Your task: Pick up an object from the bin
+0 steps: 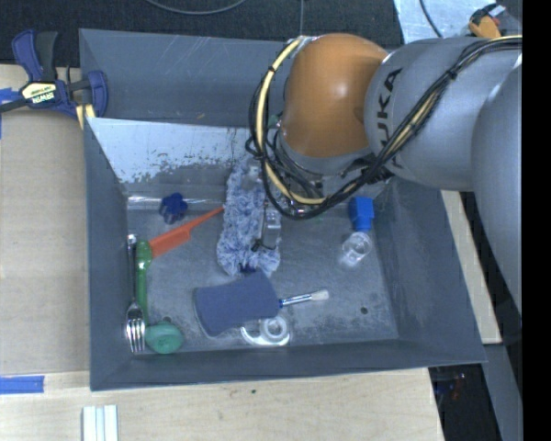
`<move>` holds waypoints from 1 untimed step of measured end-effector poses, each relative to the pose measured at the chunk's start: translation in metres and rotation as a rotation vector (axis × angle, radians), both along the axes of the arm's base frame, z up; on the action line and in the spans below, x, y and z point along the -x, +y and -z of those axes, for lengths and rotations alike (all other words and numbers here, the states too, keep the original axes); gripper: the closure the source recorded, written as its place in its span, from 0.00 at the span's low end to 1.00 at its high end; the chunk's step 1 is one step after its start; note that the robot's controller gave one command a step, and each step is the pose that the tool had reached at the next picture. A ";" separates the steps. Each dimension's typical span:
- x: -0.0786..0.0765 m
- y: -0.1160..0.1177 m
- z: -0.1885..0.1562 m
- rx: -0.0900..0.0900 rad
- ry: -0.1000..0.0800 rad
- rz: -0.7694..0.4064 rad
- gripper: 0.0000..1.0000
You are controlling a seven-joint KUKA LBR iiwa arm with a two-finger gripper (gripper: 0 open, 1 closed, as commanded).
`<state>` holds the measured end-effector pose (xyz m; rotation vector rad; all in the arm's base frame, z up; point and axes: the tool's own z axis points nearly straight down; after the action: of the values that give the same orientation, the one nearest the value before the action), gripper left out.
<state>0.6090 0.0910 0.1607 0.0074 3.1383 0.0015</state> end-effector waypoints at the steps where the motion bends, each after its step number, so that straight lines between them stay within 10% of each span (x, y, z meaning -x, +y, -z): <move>1: 0.000 0.000 0.000 0.000 0.000 0.000 0.00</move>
Offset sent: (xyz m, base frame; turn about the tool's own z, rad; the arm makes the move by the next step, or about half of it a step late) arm 0.0048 -0.0059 -0.0907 -0.2626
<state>0.6090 0.0910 0.1607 0.0075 3.1383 0.0016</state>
